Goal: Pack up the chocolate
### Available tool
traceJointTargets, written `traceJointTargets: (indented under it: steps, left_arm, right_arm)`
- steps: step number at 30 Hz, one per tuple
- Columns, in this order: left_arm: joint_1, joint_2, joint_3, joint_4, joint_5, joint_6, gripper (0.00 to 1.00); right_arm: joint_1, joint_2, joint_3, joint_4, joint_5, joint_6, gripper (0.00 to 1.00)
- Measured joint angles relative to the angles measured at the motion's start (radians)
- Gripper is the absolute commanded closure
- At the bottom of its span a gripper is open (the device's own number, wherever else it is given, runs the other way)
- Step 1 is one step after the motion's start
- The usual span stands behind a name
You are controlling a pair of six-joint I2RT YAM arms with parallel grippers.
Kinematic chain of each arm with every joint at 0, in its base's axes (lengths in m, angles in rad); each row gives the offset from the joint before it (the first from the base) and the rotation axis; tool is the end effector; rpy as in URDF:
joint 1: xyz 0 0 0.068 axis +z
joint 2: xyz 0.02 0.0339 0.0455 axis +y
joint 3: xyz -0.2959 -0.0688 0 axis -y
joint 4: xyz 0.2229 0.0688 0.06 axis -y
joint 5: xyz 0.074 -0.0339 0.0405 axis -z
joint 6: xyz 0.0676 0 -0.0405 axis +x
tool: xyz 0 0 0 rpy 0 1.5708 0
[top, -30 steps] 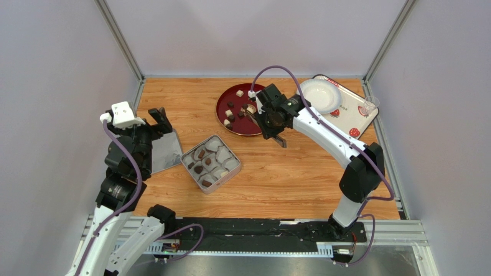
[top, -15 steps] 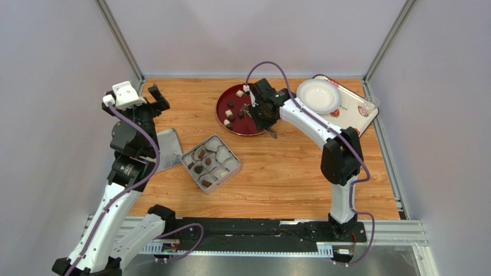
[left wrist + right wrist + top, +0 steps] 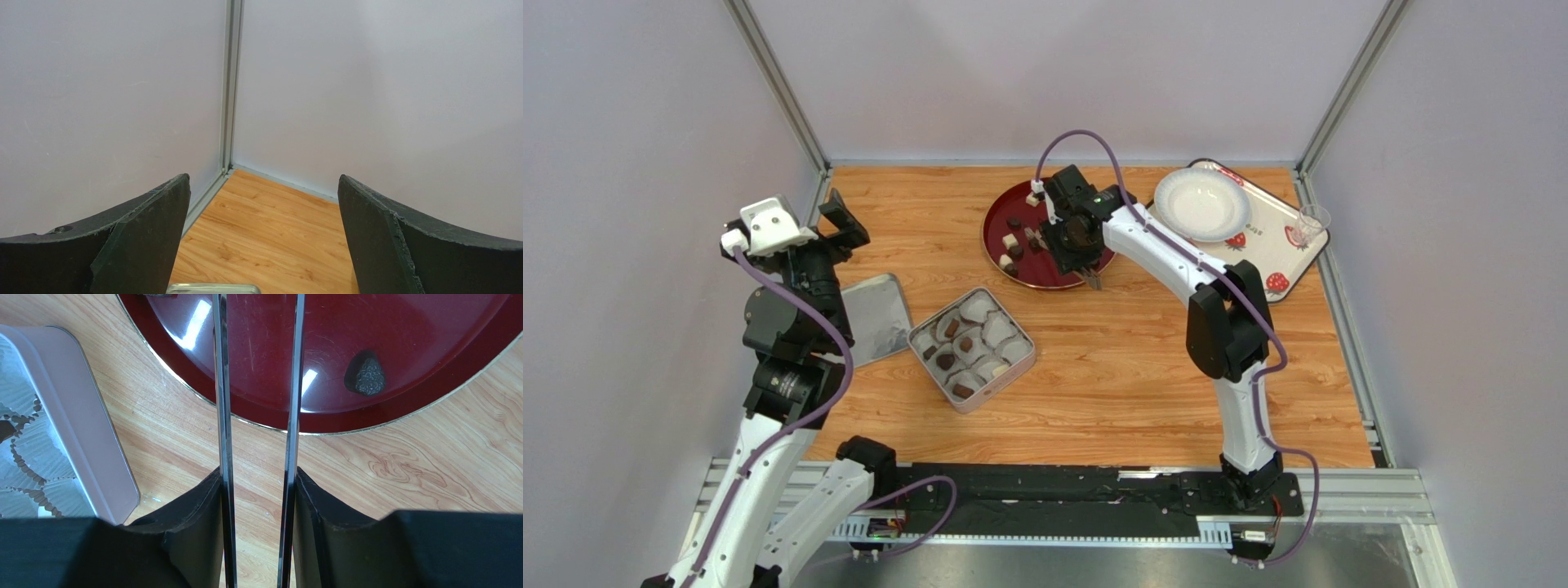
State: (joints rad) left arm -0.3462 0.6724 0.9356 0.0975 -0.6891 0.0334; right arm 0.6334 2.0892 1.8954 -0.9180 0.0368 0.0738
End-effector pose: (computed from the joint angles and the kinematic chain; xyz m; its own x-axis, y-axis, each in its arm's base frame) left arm 0.1145 0.0044 0.4583 0.3219 -0.0887 -0.9426 -0.3087 0.9314 -0.1930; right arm 0.3719 0.2700 0.2596 -0.7633 -0.4691 -0.4443 -0.5235 0.8520 -0.0002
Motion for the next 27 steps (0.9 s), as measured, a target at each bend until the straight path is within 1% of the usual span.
traceJointTargets:
  steps: [12,15,22,27]
  left_arm:
    - [0.0,0.003,-0.019,0.007,0.006,-0.001,0.02]
    - [0.0,0.003,-0.021,0.008,0.009,-0.001,0.02]
    - [0.001,0.003,-0.026,0.011,0.015,-0.003,0.02]
    - [0.002,0.003,-0.031,0.012,0.021,-0.005,0.02]
  right_arm:
    - [0.0,0.08,0.014,-0.003,0.013,0.004,0.58]
    - [0.0,0.09,0.017,-0.006,0.019,0.004,0.59]
    - [0.0,0.09,0.017,-0.005,0.02,0.004,0.78]
    - [0.0,0.07,-0.013,-0.002,0.019,0.006,0.79]
